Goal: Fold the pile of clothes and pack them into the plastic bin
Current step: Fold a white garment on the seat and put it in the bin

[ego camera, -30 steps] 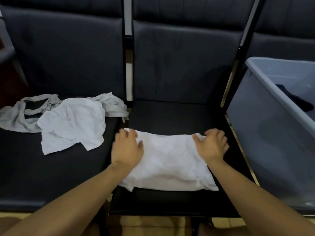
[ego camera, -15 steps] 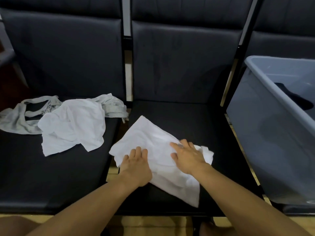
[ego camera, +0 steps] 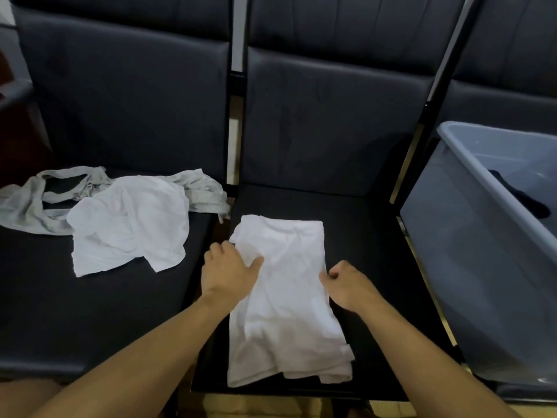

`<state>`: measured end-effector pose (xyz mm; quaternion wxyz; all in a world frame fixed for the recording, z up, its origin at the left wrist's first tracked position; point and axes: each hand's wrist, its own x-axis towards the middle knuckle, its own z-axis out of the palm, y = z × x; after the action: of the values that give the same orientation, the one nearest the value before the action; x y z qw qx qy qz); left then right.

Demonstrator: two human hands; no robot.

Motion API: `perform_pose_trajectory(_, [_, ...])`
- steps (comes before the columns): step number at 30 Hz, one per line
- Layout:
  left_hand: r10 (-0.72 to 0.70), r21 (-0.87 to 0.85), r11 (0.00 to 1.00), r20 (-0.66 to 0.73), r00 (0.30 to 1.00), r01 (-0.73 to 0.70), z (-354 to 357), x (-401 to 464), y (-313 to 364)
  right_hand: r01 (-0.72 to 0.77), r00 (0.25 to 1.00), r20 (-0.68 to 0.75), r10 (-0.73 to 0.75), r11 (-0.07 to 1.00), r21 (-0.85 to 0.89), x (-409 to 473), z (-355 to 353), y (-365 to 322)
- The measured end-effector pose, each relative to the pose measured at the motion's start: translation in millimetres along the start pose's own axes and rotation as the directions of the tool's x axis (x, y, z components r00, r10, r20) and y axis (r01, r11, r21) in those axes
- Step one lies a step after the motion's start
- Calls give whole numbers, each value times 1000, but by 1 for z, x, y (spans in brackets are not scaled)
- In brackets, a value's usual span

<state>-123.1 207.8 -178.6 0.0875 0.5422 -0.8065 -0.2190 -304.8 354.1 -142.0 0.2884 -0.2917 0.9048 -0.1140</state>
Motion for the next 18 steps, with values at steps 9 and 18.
perform_pose_trajectory(9, [-18, 271, 962, 121, 992, -15, 20, -12, 13, -146, 989, 64, 133, 945, 292, 26, 26, 8])
perform_pose_trajectory(18, [40, 72, 996, 259, 965, -60, 26, 4, 21, -222, 975, 50, 216, 953, 206, 32, 16, 7])
